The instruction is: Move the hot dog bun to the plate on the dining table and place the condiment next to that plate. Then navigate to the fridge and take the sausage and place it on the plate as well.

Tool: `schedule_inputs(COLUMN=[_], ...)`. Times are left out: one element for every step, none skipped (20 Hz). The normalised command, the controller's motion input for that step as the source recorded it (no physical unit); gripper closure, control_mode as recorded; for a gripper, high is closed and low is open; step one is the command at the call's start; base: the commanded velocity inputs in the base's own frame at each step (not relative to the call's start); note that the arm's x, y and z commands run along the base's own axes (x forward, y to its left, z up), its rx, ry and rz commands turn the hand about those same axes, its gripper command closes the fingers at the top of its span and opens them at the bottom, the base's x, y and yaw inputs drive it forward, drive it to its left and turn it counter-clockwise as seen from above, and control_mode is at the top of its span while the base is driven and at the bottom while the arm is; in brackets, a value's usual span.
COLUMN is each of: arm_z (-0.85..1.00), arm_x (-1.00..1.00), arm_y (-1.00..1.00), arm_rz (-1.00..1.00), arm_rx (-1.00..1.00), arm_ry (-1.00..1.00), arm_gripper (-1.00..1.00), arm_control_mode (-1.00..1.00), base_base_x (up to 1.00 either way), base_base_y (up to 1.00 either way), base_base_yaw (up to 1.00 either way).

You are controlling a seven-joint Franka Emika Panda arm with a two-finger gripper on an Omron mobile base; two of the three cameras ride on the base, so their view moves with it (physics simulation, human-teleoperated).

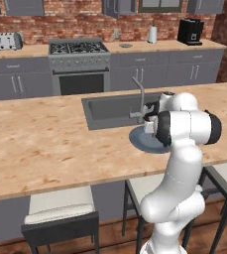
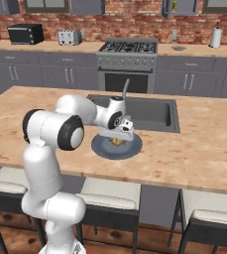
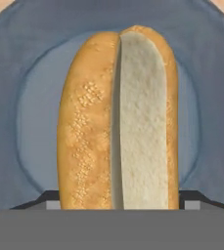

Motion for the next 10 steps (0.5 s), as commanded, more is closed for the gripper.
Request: schedule_inputs(arm_z=[-0.35, -0.35, -0.35, -0.36, -0.40, -0.42, -0.48, -0.50, -0.53, -0.50], arm_x=[0.41, 0.39, 0.36, 0.34, 0.30, 0.25, 0.19, 0.17, 0.18, 0.18], arm_y=[0.00, 0.00, 0.00, 0.00, 0.00, 0.00, 0.00, 0.00, 0.00, 0.00], arm_rz=[0.00, 0.00, 0.00, 0.00, 0.00, 0.00, 0.00, 0.00, 0.00, 0.00], arm_rx=[0.00, 0.00, 0.00, 0.00, 0.00, 0.00, 0.00, 0.00, 0.00, 0.00], arm_ry=[0.09, 0.09, 0.08, 0.09, 0.09, 0.09, 0.07, 0.08, 0.08, 0.05], arm_gripper=[1.00, 1.00, 1.00, 1.00, 1.00, 1.00, 1.00, 1.00, -1.00, -1.00], arm_control_mode=[-1.00, -1.00, -1.00, -1.00, -1.00, -1.00, -1.00, -1.00, -1.00, -1.00], base_base_x=[0.00, 0.00, 0.00, 0.00, 0.00, 0.00, 0.00, 0.00, 0.00, 0.00], base_base_y=[0.00, 0.00, 0.00, 0.00, 0.00, 0.00, 0.00, 0.00, 0.00, 0.00], base_base_yaw=[0.00, 0.00, 0.00, 0.00, 0.00, 0.00, 0.00, 0.00, 0.00, 0.00])
